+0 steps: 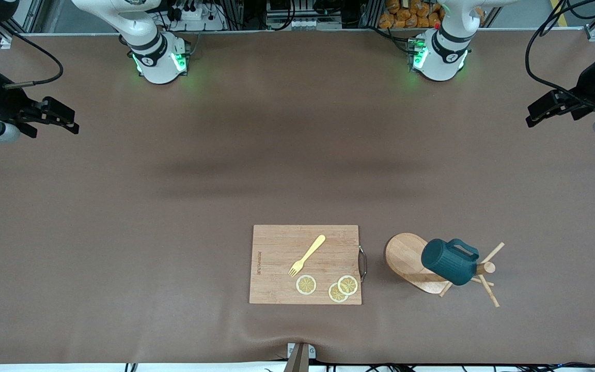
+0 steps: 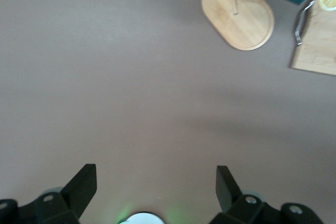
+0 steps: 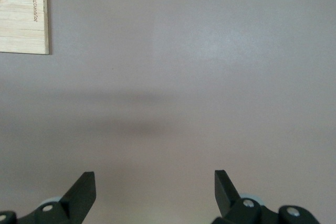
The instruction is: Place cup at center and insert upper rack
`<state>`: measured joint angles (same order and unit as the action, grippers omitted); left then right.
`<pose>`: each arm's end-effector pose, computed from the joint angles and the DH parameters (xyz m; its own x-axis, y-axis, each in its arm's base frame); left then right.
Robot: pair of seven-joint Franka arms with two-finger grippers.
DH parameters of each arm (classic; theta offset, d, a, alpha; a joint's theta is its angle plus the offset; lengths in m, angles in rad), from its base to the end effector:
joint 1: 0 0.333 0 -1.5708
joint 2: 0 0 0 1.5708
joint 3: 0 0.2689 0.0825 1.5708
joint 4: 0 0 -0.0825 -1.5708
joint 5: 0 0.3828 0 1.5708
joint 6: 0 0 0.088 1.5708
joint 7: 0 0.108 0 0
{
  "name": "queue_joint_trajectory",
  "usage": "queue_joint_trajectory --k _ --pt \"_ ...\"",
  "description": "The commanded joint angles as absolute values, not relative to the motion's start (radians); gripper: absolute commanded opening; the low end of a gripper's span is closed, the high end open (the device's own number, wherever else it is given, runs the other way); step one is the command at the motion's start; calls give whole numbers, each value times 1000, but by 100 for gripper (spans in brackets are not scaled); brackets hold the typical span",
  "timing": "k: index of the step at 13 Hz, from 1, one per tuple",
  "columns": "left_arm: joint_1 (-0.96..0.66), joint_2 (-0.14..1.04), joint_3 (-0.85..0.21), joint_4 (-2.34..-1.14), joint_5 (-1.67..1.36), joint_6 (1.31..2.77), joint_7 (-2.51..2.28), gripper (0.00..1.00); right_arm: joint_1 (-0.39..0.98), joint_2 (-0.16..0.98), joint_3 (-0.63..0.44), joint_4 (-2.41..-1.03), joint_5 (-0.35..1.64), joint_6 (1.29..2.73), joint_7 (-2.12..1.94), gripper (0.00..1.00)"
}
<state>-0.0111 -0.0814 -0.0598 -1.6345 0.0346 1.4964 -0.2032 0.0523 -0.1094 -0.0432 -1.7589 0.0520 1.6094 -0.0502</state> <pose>0.5223 -0.0342 0.5842 0.9897 0.1349 -0.0476 0.1325 -0.9899 -0.0501 0.5243 0.0093 0.5501 0.9976 0.0576 -0.0374 0.0554 -0.9968 -0.0585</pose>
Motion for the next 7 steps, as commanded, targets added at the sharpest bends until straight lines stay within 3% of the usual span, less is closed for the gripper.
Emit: queue_joint_trajectory --k 1,7 --pt "-37 -78 -37 -1609 68 1468 -189 100 51 -121 -38 -1769 40 1609 -57 100" --pt "-52 -83 -18 -1609 34 1468 -199 100 63 -120 -38 -1767 38 1608 -58 100"
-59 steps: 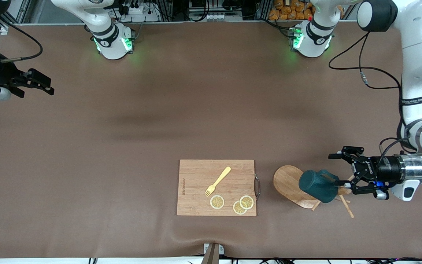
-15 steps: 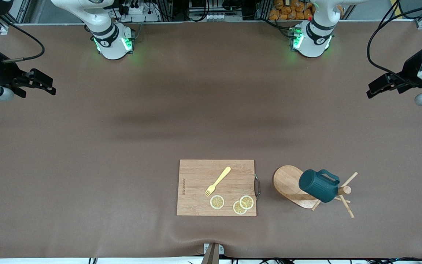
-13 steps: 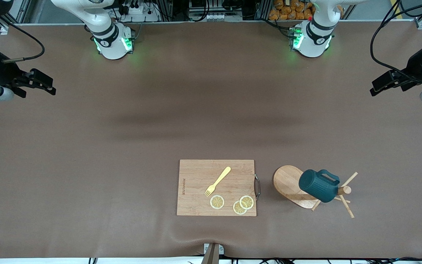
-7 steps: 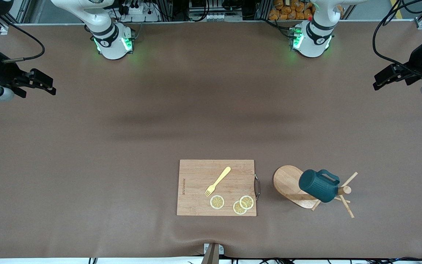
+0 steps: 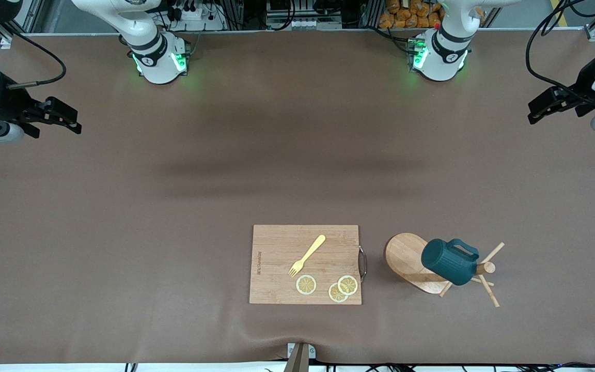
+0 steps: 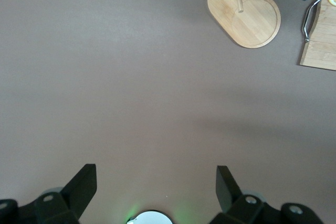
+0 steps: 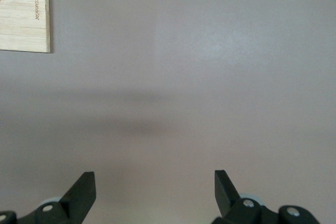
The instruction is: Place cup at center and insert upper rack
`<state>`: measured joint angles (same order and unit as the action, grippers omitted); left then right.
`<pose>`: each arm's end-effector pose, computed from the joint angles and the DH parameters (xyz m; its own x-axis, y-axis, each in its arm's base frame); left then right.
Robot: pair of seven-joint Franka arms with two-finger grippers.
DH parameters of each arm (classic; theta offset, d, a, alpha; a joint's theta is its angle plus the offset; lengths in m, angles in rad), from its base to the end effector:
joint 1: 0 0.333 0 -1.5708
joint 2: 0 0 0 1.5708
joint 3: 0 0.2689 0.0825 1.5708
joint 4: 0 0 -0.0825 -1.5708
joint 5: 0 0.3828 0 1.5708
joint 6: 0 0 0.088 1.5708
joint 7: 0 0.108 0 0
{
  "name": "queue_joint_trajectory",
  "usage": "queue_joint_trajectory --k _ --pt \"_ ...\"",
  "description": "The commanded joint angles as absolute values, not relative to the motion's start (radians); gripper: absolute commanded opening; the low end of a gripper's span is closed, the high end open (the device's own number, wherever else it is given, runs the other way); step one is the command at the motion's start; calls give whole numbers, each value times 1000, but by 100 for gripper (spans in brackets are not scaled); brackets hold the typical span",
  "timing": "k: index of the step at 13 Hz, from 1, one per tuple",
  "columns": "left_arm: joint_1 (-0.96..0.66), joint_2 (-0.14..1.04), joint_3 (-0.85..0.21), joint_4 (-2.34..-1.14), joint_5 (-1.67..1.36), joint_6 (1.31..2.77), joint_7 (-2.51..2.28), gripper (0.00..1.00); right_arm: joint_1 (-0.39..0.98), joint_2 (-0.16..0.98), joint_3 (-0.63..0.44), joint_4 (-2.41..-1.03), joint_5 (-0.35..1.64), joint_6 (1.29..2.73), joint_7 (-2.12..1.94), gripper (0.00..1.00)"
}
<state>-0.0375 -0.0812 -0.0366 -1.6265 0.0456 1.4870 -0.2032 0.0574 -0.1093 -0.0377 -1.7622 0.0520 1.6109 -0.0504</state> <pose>0.5215 -0.0341 0.5871 0.9900 0.1327 -0.0472 0.1298 -0.9898 -0.0593 0.5242 0.0150 0.5486 0.9969 0.0683 -0.0393 0.0659 -0.9961 -0.0580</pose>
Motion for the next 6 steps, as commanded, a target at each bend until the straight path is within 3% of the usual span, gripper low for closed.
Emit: queue_joint_trajectory --k 1,6 --pt "-54 -86 -5 -1609 16 1468 -187 100 63 -120 -38 -1767 38 1608 -58 100" --pt "-83 -81 15 -1594 14 1465 -192 100 55 -123 -41 -1767 38 1603 -63 100"
